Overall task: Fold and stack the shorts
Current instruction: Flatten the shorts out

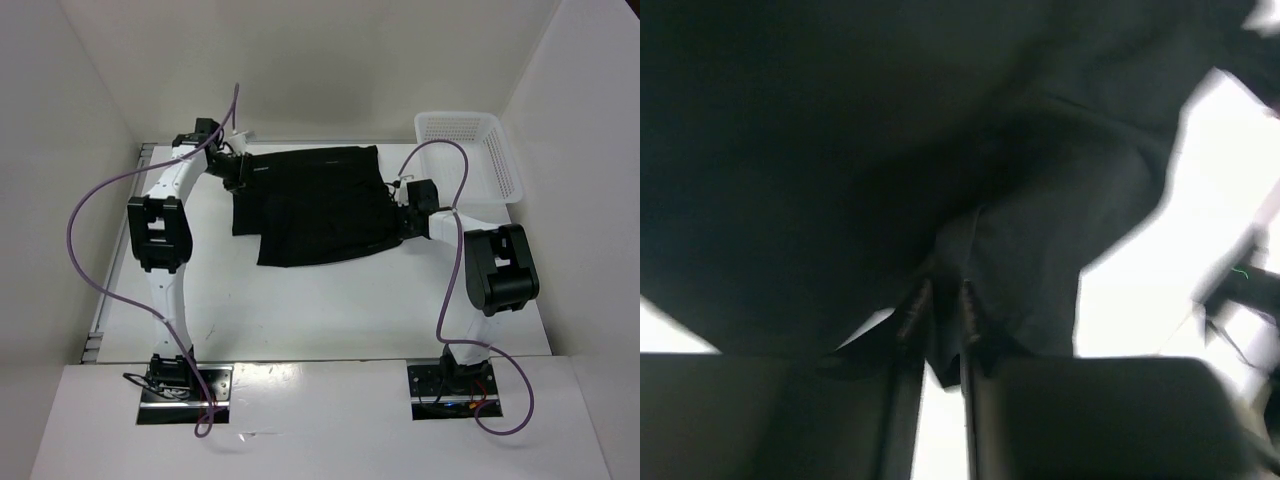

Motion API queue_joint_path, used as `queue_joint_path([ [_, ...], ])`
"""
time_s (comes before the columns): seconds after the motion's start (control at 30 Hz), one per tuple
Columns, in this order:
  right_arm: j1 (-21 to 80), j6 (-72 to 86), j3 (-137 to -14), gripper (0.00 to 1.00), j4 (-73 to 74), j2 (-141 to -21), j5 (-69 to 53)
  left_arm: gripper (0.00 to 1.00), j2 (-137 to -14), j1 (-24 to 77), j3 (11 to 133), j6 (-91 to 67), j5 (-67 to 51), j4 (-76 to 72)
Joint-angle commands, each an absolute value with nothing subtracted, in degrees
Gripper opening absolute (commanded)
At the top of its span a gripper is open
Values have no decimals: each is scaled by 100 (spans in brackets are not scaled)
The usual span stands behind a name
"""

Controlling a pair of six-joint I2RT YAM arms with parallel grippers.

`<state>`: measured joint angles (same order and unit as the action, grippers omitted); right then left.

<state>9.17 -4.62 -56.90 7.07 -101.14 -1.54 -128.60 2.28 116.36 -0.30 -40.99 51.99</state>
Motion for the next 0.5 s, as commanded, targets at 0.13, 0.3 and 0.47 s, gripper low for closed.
queue_joint_path([
  [0.13,1055,-492,-5704,0,800,-9932,-519,52,-13368,264,12251,0,-2726,4606],
  [0.3,1055,-545,-5704,0,800,-9932,-448,54,-12193,264,11341,0,-2426,4605],
  [0.47,1055,-545,-5590,0,800,-9879,-448,54,-11111,325,9399,0,-2724,5105],
])
